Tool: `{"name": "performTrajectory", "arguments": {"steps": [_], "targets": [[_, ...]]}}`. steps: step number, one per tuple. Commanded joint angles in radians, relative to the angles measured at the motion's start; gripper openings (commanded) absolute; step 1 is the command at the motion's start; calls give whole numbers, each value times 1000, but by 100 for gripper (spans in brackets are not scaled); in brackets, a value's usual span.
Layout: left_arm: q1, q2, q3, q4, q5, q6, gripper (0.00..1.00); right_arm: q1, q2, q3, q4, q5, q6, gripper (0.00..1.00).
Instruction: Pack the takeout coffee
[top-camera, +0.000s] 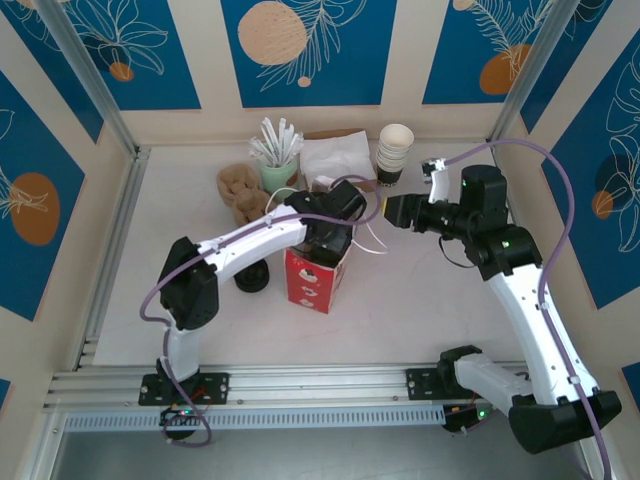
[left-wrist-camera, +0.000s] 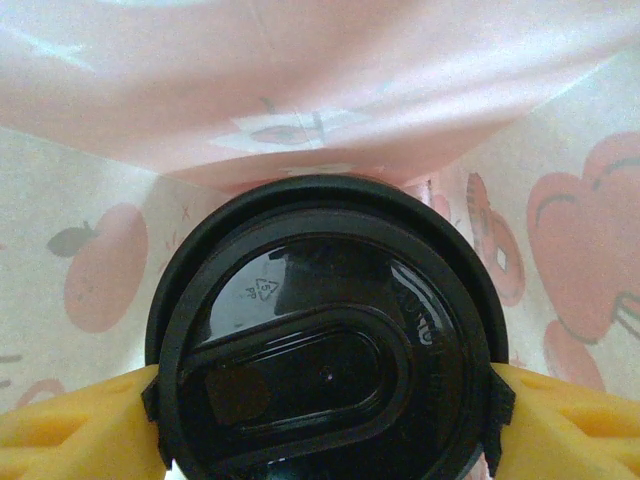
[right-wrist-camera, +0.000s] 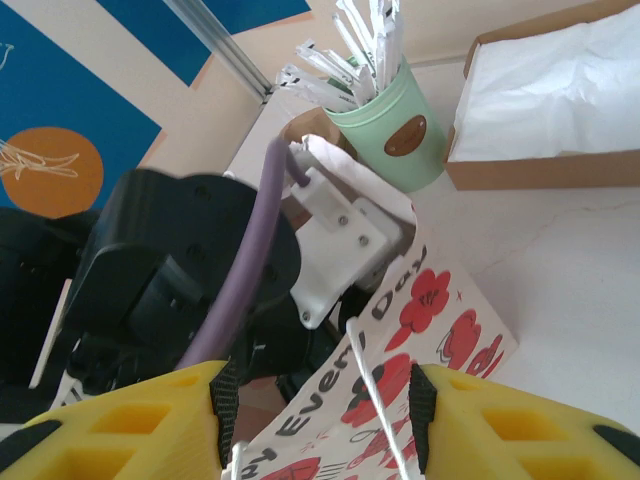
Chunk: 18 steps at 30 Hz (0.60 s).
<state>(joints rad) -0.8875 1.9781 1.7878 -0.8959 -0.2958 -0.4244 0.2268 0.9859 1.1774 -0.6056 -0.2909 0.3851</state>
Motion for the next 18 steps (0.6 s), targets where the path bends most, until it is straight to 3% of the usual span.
{"name": "performTrajectory", "arguments": {"steps": [1, 10, 18], "targets": [[16, 63, 64, -115, 41, -52, 74, -4, -43, -37, -29, -3, 58, 51], [31, 181, 261, -230, 51, -84, 70, -6, -94, -86, -70, -25, 58, 51], [40, 212, 258, -234, 60, -81, 70, -4, -125, -132, -62, -24, 75, 51]]}}
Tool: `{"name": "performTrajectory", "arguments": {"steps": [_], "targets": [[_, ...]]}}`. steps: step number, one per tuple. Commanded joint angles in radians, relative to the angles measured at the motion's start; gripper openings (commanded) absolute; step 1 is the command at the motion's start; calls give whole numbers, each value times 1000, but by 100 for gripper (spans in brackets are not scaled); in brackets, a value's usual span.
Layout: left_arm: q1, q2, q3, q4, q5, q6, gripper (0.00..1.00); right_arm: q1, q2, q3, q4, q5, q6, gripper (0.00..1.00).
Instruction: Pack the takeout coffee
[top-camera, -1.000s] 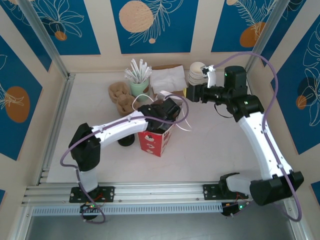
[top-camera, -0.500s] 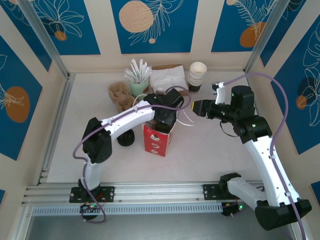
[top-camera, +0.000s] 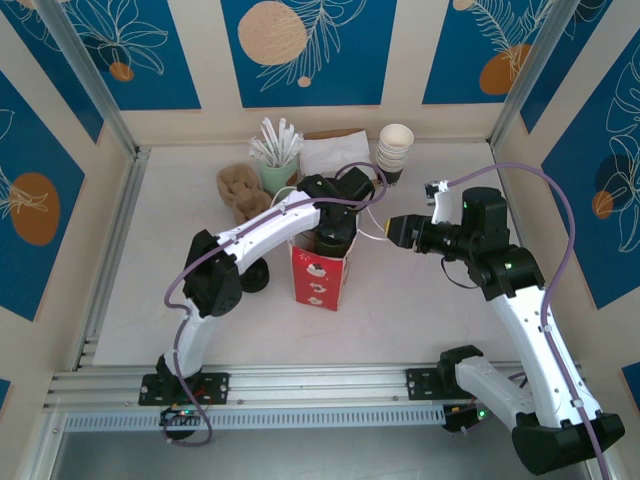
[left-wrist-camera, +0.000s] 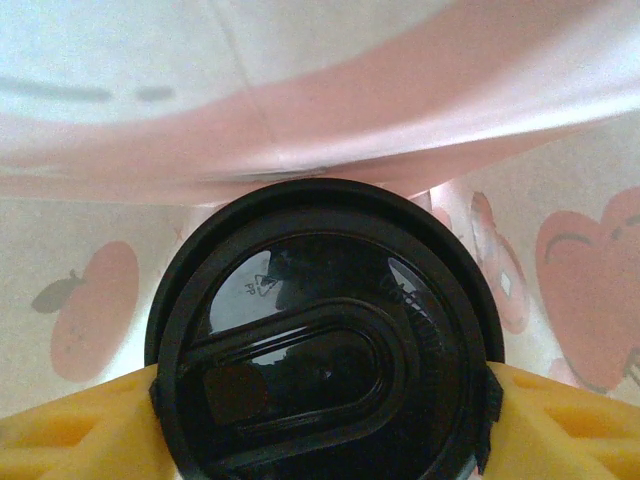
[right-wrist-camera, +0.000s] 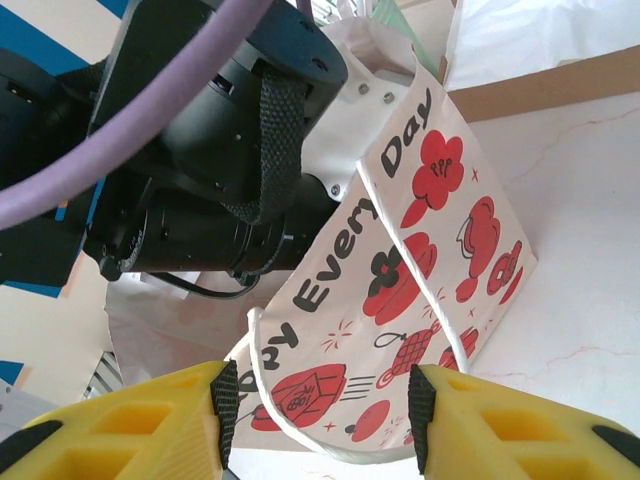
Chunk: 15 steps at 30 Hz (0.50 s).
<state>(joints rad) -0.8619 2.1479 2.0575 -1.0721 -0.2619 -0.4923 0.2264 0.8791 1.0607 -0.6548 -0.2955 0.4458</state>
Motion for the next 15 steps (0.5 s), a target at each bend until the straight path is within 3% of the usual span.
{"name": "performTrajectory", "arguments": {"steps": [1, 15], "targets": [[15, 40, -24, -51, 29, -10, 70, -4, -16, -16, -15, -19, 10, 51], [17, 33, -152, 59, 66, -23, 70, -6, 79, 56, -17, -66, -10, 50]]}}
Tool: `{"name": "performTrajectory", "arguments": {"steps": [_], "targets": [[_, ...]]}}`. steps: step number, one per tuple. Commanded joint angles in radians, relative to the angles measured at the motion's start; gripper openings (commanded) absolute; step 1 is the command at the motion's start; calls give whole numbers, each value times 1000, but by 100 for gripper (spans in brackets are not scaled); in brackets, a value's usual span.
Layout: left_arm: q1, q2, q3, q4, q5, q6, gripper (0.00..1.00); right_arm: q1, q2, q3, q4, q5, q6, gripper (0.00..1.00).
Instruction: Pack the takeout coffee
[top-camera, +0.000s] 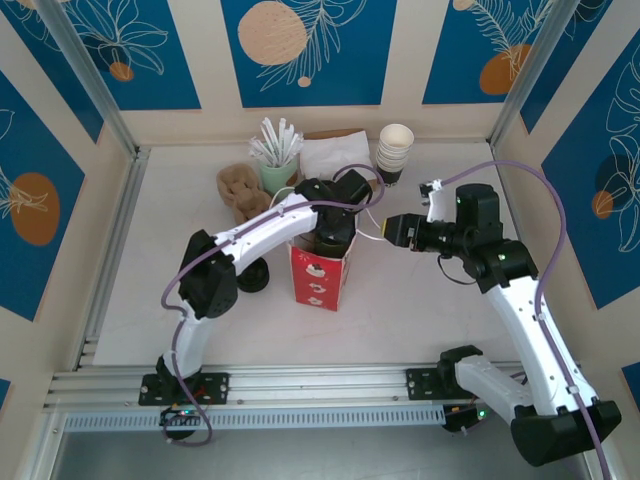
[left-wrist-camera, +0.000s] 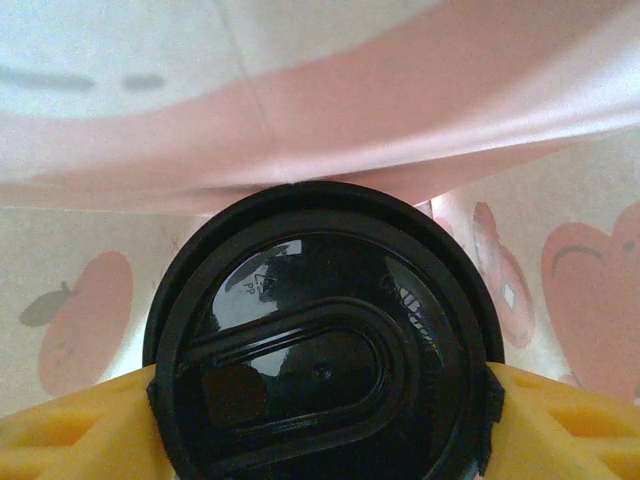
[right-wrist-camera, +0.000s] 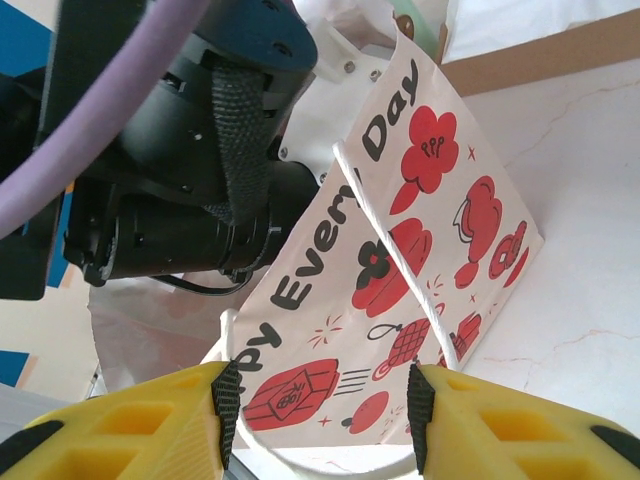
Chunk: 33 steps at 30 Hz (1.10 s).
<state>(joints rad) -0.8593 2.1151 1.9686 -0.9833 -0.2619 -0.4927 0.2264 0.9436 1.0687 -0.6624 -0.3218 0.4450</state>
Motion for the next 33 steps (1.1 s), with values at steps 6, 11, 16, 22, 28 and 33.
{"name": "performTrajectory", "arguments": {"steps": [6, 11, 16, 22, 28, 33], "targets": [[14, 64, -51, -22, 61, -33, 72, -6, 45, 81, -2, -57, -18, 50], [14, 29, -21, -19, 58, -30, 84, -6, 73, 93, 24, -78, -14, 53], [14, 10, 21, -49, 38, -33, 87, 11, 112, 109, 20, -27, 24, 56], [7, -10, 16, -51, 23, -50, 89, 65, 210, 206, -99, 109, 67, 62], [3, -22, 17, -44, 28, -64, 89, 108, 288, 266, -160, 179, 96, 64], [3, -32, 24, -38, 46, -75, 89, 120, 292, 240, -146, 197, 107, 64]]}}
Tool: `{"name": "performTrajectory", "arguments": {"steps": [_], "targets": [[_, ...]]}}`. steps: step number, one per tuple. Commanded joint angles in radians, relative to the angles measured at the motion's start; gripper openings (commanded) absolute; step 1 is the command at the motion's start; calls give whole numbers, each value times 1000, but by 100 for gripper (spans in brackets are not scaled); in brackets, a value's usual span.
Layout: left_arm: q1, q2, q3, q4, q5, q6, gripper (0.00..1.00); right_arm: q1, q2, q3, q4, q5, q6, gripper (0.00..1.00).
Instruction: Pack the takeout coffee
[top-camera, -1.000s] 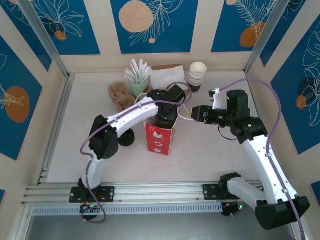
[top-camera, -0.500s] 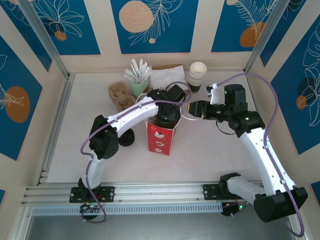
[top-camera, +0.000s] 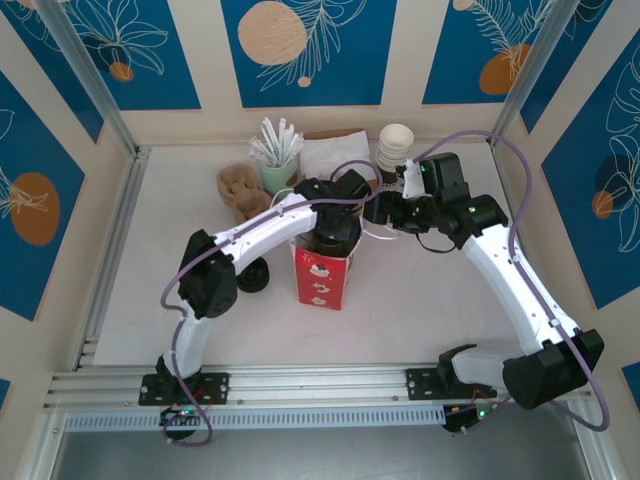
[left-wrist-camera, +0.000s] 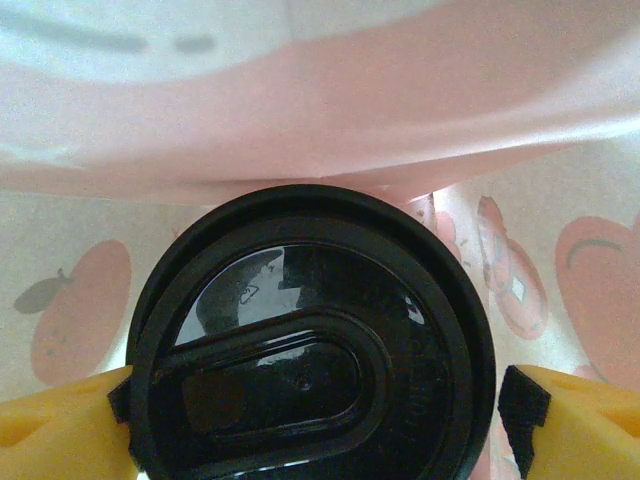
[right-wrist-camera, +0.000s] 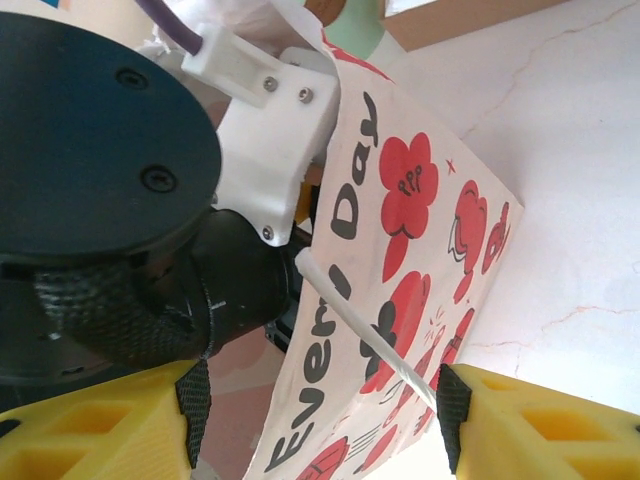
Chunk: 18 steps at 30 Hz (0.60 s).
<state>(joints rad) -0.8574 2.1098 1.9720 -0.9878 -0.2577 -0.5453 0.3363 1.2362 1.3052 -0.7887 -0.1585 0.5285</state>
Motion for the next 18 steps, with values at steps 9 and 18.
{"name": "performTrajectory", "arguments": {"steps": [9, 18], "targets": [[1, -38, 24, -38, 43, -30, 89, 14, 42, 18, -63, 58, -13, 61], [0, -76, 18, -57, 39, -38, 89, -1, 65, 75, -188, 136, -39, 53]]}}
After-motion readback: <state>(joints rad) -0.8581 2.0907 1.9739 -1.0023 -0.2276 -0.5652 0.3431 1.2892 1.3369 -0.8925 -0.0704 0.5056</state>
